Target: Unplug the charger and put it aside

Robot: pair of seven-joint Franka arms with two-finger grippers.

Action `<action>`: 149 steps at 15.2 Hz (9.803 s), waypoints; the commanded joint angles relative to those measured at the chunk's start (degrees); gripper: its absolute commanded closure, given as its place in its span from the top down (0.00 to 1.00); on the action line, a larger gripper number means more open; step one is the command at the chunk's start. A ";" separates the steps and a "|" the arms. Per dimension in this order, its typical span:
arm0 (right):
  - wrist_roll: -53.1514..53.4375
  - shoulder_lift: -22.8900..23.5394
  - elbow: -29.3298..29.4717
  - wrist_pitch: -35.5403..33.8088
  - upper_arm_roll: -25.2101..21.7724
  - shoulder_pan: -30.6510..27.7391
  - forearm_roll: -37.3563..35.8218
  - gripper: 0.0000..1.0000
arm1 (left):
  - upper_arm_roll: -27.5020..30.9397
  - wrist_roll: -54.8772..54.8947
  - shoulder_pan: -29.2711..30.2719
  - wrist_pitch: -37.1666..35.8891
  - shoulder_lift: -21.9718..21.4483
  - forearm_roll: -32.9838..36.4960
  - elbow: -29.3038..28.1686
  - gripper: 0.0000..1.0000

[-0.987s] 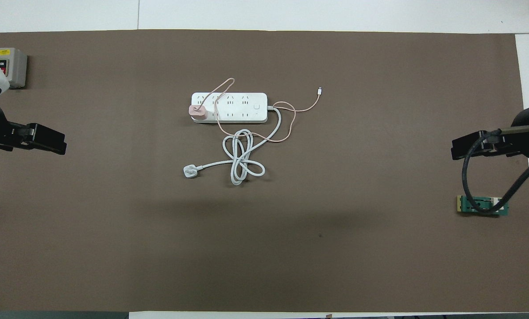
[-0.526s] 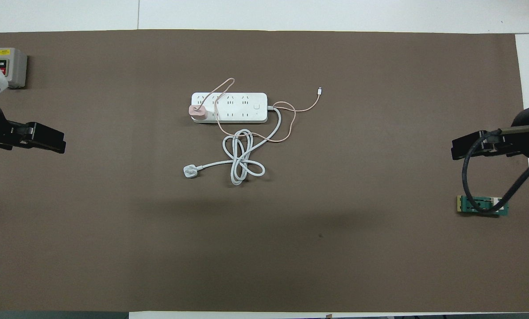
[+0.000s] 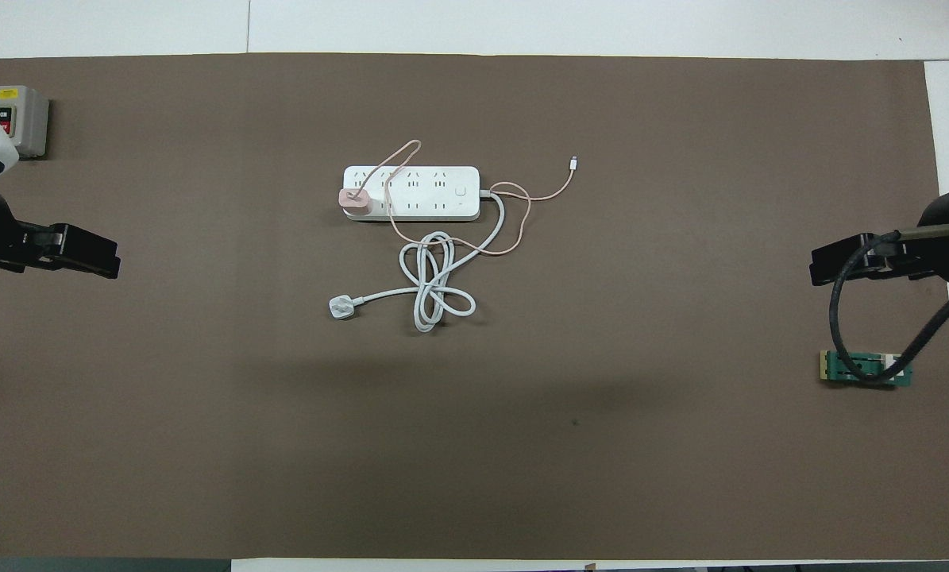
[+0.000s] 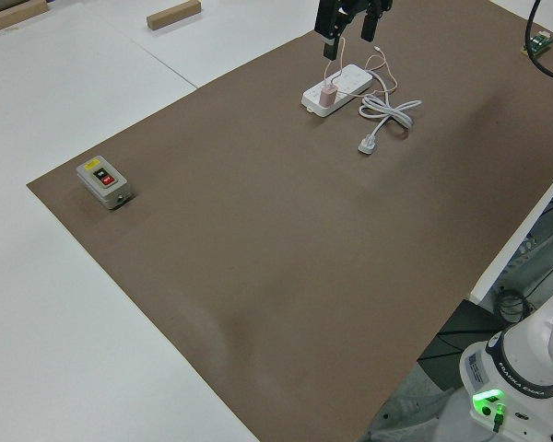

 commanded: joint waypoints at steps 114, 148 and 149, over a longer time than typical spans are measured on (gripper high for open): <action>-1.05 0.37 -4.82 5.27 0.45 -1.81 -2.56 1.00 | 0.15 -3.30 7.23 4.72 2.83 -0.67 -4.49 1.00; 2.73 -0.08 -3.95 5.63 0.54 -1.64 3.23 1.00 | -0.20 1.44 6.17 4.64 3.63 -0.85 0.44 1.00; 2.73 -0.08 -3.95 5.72 0.54 -1.64 3.23 1.00 | -0.20 1.44 6.17 4.64 3.63 -0.85 0.44 1.00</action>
